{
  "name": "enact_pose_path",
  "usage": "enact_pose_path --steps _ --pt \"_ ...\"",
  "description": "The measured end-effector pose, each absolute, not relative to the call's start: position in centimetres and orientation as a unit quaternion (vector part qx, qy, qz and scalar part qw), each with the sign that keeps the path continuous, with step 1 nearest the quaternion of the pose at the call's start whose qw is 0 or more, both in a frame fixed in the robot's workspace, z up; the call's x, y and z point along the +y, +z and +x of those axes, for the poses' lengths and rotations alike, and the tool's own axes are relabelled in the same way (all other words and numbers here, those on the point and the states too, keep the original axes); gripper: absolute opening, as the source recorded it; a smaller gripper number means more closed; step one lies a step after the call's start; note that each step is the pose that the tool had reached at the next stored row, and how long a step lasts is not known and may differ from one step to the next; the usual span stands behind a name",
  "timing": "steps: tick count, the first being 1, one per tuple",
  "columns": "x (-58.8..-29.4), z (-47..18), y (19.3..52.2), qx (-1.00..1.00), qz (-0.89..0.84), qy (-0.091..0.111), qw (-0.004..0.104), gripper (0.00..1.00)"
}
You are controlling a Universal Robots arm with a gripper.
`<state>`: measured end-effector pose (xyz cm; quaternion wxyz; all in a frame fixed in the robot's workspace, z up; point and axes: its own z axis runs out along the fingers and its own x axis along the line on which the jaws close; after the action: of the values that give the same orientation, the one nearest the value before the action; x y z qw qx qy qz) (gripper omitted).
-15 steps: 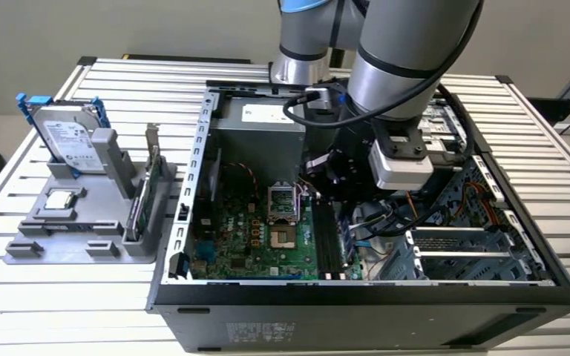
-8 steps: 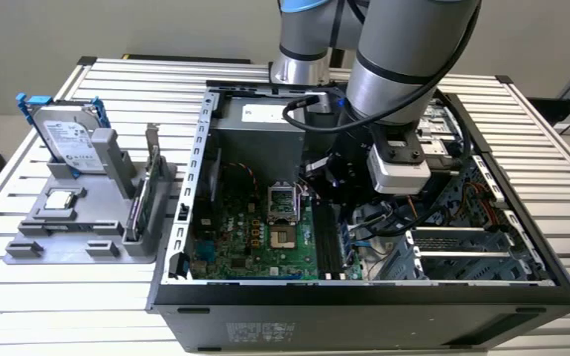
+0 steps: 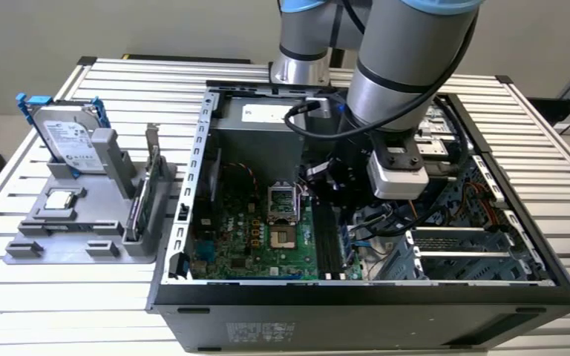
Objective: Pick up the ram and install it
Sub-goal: 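Insert the ram into the slot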
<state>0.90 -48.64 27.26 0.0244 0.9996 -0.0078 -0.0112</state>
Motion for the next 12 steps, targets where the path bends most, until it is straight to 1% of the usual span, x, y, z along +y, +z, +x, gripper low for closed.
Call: enact_pose_path --steps 12 --pt "-47.86 1.22 26.55 -0.008 1.000 -0.011 0.016 0.00"
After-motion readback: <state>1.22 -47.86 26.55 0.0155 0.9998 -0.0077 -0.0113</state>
